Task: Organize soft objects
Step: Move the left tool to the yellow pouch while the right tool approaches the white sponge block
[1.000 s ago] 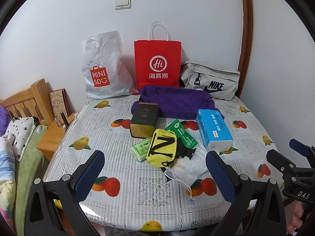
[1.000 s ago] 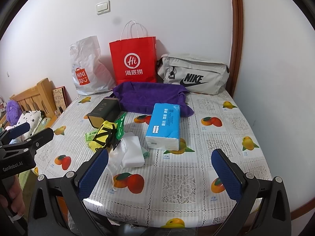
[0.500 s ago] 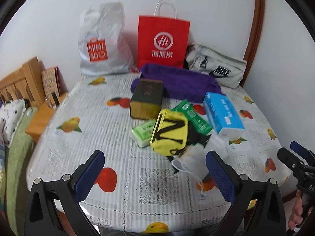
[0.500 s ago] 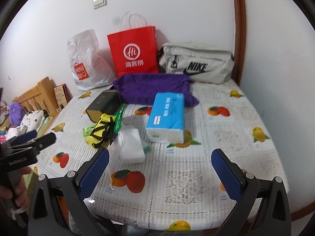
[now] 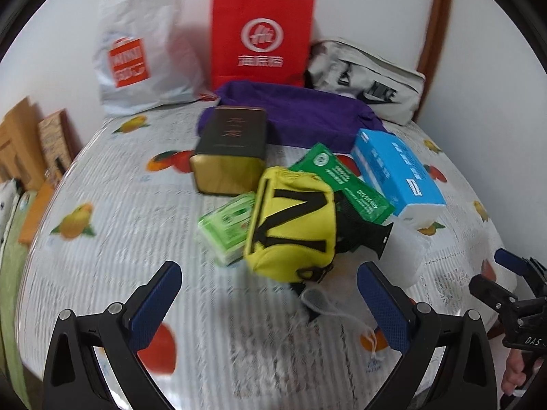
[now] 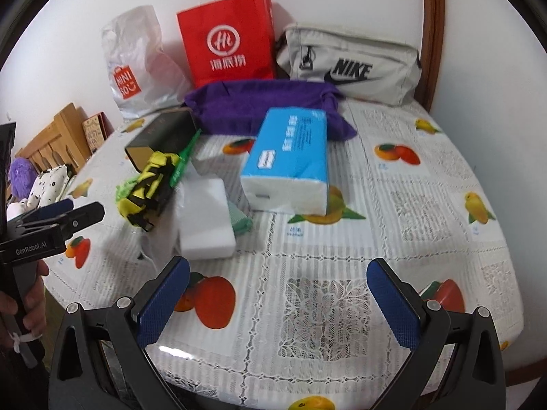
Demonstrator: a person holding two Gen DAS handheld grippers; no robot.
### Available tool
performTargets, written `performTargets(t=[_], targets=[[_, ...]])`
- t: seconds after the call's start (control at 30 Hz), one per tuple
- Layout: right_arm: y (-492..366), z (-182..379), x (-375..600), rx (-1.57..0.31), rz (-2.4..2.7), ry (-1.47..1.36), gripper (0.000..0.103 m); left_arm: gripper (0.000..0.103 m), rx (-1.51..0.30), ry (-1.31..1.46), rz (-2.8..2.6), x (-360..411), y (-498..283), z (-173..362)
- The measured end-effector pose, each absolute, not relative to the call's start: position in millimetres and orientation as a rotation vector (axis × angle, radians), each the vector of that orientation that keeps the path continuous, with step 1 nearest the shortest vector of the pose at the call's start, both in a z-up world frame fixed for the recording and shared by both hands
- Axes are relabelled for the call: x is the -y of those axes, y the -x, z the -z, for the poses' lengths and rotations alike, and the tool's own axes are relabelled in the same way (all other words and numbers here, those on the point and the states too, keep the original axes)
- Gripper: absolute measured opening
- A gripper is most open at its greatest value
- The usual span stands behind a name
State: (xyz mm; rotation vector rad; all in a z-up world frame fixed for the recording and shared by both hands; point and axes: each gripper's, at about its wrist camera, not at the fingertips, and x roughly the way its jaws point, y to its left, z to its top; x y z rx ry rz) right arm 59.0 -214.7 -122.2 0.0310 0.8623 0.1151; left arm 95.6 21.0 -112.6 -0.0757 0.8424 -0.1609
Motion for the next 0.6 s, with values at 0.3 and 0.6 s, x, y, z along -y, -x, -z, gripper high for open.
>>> performTargets(t=[0.3, 0.6], targets=[[-79, 150, 226, -0.936, -0.103, -0.072, 0.103, 0.103, -0.932, -0.015, 0.239, -3, -141, 142], [-89, 162, 225, -0.967, -0.106, -0.071, 0.102, 0.073, -0.907, 0.028, 0.29, -5, -146, 147]])
